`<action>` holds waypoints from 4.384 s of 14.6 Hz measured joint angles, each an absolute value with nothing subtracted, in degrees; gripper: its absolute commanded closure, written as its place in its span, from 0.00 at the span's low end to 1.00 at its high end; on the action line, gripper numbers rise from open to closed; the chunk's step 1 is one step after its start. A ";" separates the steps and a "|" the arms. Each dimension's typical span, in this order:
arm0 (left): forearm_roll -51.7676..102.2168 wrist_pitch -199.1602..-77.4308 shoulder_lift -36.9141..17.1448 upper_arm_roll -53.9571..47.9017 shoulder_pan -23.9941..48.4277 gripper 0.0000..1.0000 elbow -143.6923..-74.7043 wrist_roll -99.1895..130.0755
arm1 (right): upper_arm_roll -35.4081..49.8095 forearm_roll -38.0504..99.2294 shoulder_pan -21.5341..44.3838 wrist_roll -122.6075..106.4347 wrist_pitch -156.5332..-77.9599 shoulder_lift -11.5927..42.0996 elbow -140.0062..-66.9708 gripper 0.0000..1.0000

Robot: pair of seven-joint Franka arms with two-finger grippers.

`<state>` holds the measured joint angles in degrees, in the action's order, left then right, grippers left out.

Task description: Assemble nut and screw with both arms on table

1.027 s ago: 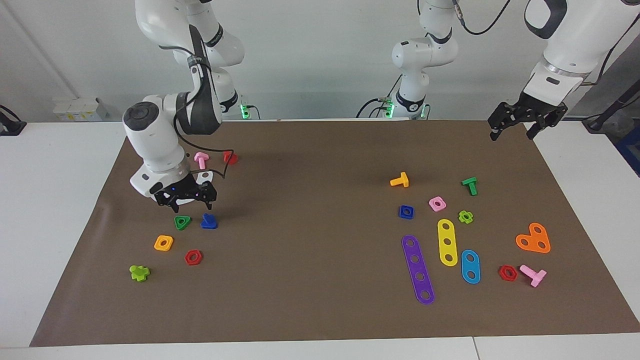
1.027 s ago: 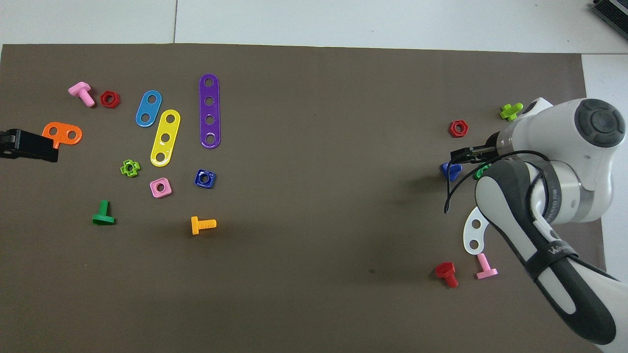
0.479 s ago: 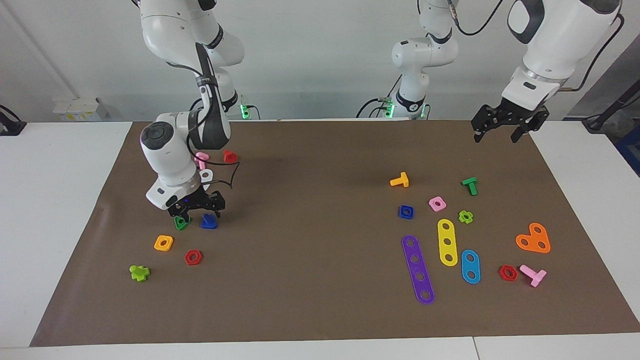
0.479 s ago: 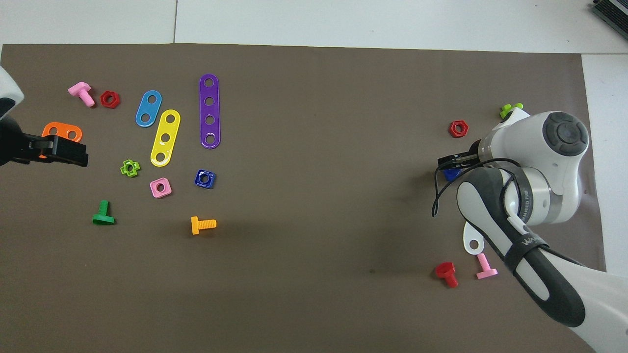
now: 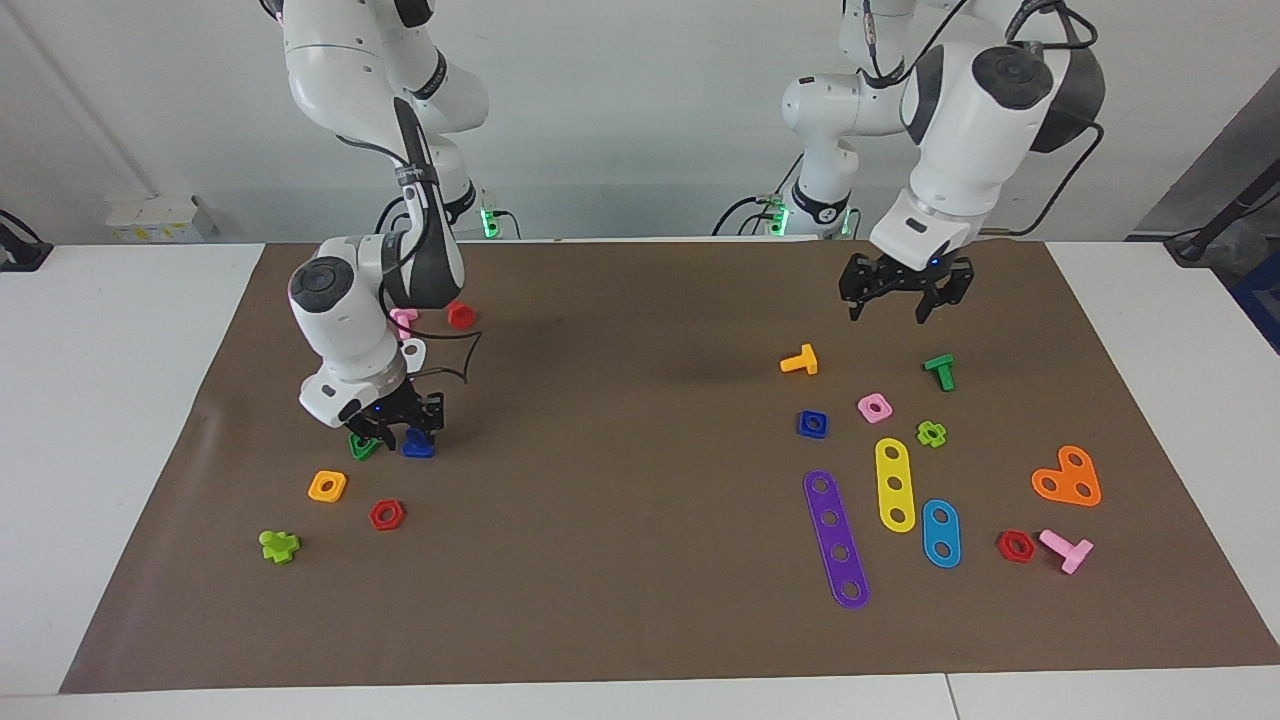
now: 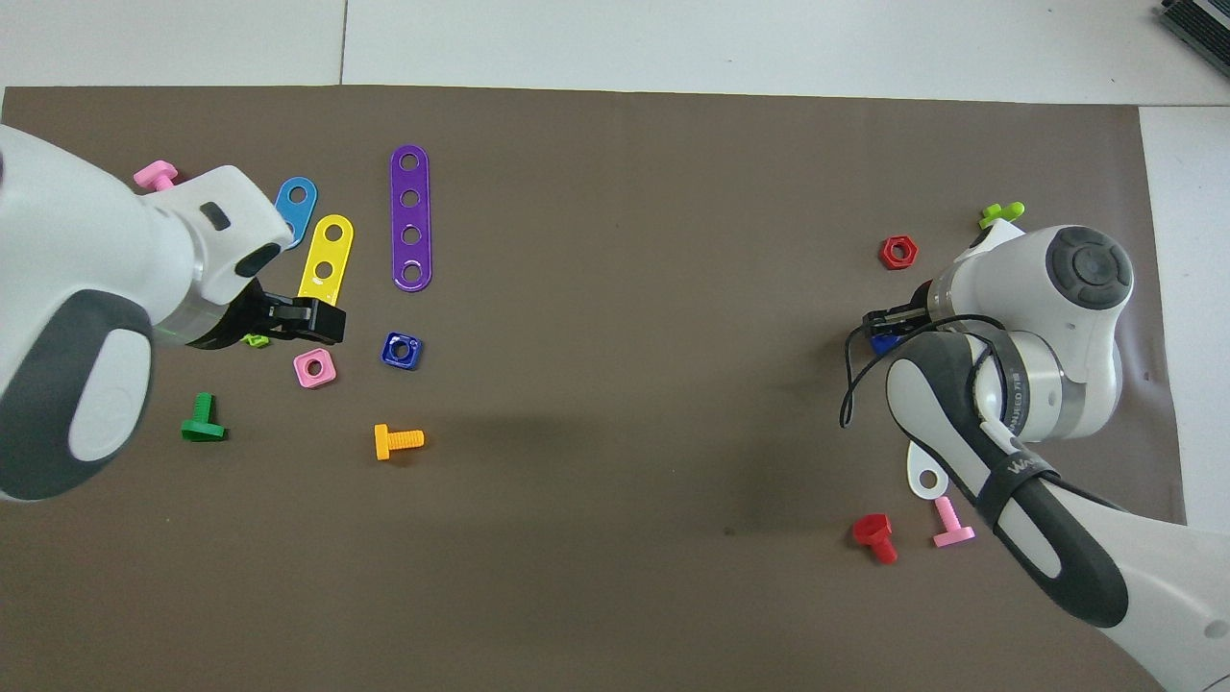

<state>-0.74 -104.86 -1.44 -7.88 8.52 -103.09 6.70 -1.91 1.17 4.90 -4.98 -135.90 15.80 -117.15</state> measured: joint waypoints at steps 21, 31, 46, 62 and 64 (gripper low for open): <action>-0.77 -138.43 -13.72 -7.15 10.33 0.08 -121.87 -9.13 | 4.54 2.24 18.00 25.62 -122.73 12.77 -102.07 1.00; -0.77 -139.13 -14.59 -7.28 10.33 0.16 -122.79 -9.14 | 4.49 -1.30 30.51 42.38 -133.31 22.08 -102.12 1.00; -0.78 -139.41 -14.50 -7.34 10.33 0.39 -122.79 -9.13 | 3.59 -4.04 30.78 47.92 -135.36 21.86 -101.85 0.00; -0.76 -138.30 -14.38 -7.58 11.82 0.72 -119.36 0.97 | 3.08 -2.41 6.67 19.22 -104.38 -2.69 -98.32 0.00; -0.75 -134.54 -14.59 -7.65 13.11 0.72 -116.14 5.60 | 3.01 -2.33 3.56 15.23 -97.77 -3.29 -94.90 0.00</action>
<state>-0.75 -134.54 -14.59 -7.65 13.11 -116.14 5.60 3.01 -2.33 3.56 15.23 -97.77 -3.29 -94.90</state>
